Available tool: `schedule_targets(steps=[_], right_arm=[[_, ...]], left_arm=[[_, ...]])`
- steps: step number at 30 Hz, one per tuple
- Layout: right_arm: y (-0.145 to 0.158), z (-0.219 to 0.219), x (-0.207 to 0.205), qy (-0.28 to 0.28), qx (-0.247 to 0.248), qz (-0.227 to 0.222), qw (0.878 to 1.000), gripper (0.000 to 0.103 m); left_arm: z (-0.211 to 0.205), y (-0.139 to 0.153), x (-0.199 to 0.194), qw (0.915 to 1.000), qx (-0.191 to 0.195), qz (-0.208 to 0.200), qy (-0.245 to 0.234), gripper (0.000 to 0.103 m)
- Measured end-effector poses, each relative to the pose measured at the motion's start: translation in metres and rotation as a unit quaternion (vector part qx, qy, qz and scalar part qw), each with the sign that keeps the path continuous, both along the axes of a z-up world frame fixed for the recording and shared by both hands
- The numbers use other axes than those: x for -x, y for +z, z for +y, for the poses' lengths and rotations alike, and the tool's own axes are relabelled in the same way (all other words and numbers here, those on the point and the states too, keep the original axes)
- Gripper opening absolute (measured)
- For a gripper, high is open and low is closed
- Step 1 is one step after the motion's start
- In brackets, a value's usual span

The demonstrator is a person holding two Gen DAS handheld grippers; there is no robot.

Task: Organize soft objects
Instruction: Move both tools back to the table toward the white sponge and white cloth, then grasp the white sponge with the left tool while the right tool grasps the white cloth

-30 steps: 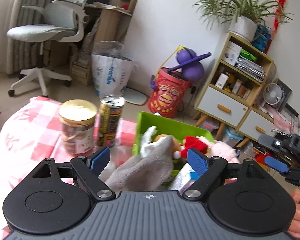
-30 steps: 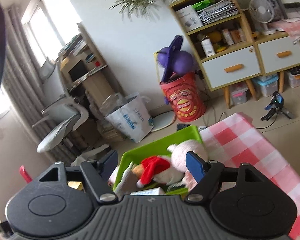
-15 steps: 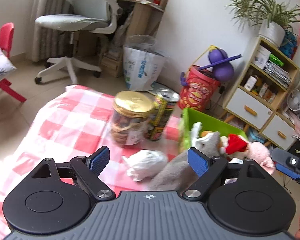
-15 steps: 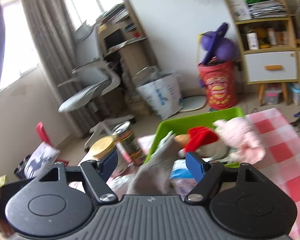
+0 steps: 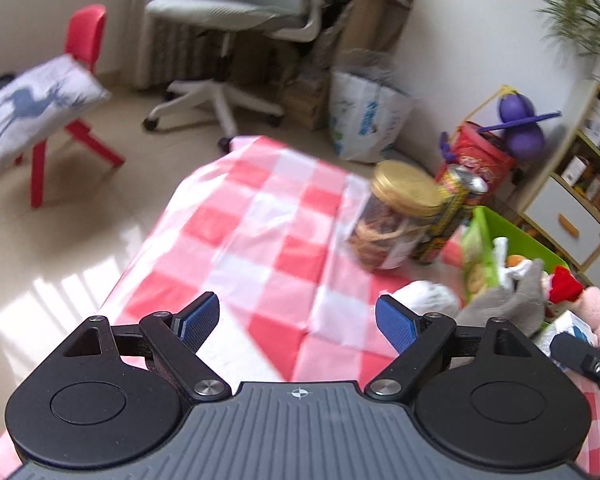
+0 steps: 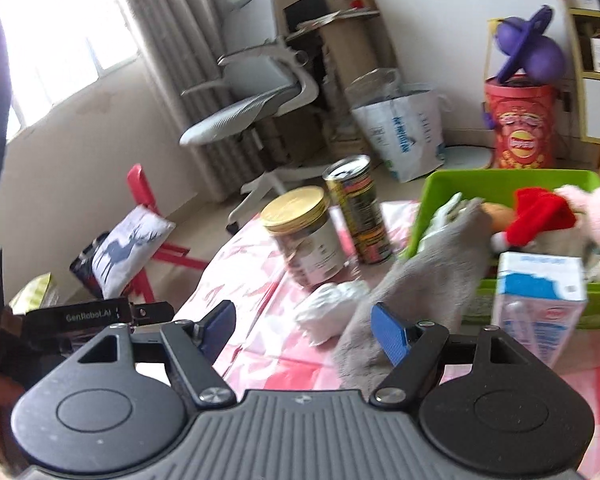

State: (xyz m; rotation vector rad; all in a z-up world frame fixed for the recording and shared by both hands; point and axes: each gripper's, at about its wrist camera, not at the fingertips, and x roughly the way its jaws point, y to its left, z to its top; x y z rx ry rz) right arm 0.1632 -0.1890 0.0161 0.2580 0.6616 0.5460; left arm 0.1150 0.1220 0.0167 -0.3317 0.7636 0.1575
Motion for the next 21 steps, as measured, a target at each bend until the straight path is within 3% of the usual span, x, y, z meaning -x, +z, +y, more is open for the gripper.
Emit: schedule_targets(steps=[11,16,21], right_arm=[[-0.03,0.056,-0.025,0.06,0.067,-0.044,0.995,0.05],[-0.043,0.074,-0.041,0.08,0.116,-0.058,0.988,0.05],[-0.058,0.085,-0.06,0.077,0.156,-0.058,0.983,0.05]], left_arm=[[0.033,-0.031,0.0,0.9955,0.006,0.084,0.044,0.083],[0.038,-0.036,-0.001,0.9936,0.038,0.095,0.047,0.083],[0.03,-0.038,-0.007,0.9939,0.016,0.101,0.041,0.083]])
